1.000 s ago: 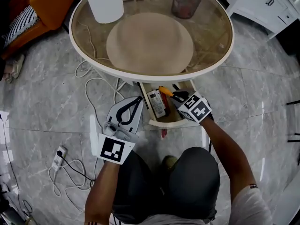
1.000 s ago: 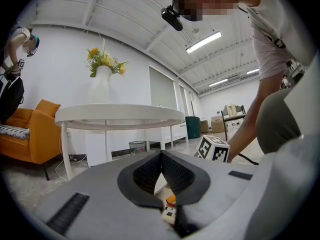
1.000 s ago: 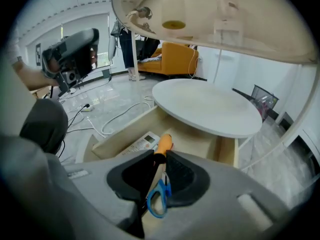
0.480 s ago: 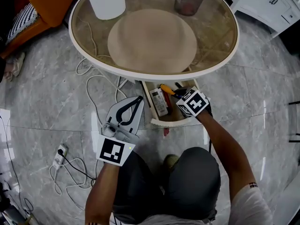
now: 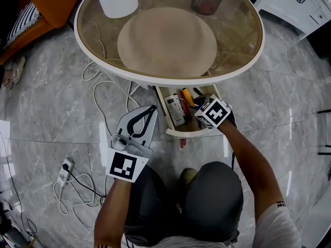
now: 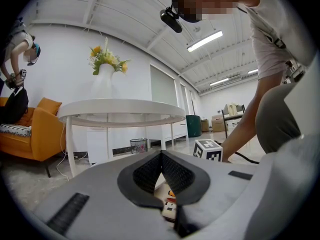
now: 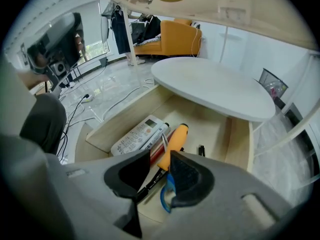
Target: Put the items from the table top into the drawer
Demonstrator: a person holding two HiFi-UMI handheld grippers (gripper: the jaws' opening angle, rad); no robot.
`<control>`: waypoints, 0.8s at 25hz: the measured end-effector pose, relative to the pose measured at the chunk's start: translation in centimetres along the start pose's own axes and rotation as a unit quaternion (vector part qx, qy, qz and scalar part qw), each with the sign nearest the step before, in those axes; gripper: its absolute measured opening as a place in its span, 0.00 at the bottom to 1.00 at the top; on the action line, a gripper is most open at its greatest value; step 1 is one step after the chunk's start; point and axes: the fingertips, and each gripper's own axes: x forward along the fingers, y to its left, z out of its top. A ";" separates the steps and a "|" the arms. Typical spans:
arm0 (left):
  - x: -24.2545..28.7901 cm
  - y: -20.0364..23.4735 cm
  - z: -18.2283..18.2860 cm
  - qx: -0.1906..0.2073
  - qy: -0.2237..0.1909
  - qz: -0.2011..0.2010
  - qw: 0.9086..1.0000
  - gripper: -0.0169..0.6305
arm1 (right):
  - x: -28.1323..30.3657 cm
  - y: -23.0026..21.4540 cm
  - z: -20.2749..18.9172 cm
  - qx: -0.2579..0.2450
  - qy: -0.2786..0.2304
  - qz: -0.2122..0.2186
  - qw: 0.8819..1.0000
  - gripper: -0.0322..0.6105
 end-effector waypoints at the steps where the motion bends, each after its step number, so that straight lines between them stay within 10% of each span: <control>1: 0.0 0.0 0.0 0.000 0.000 0.000 1.000 0.03 | -0.3 0.1 0.1 -0.001 -0.009 -0.002 1.000 0.24; 20: 1.3 -2.2 3.4 0.011 -0.020 -0.033 0.999 0.03 | -14.1 5.5 10.8 -0.038 -0.309 -0.020 0.950 0.09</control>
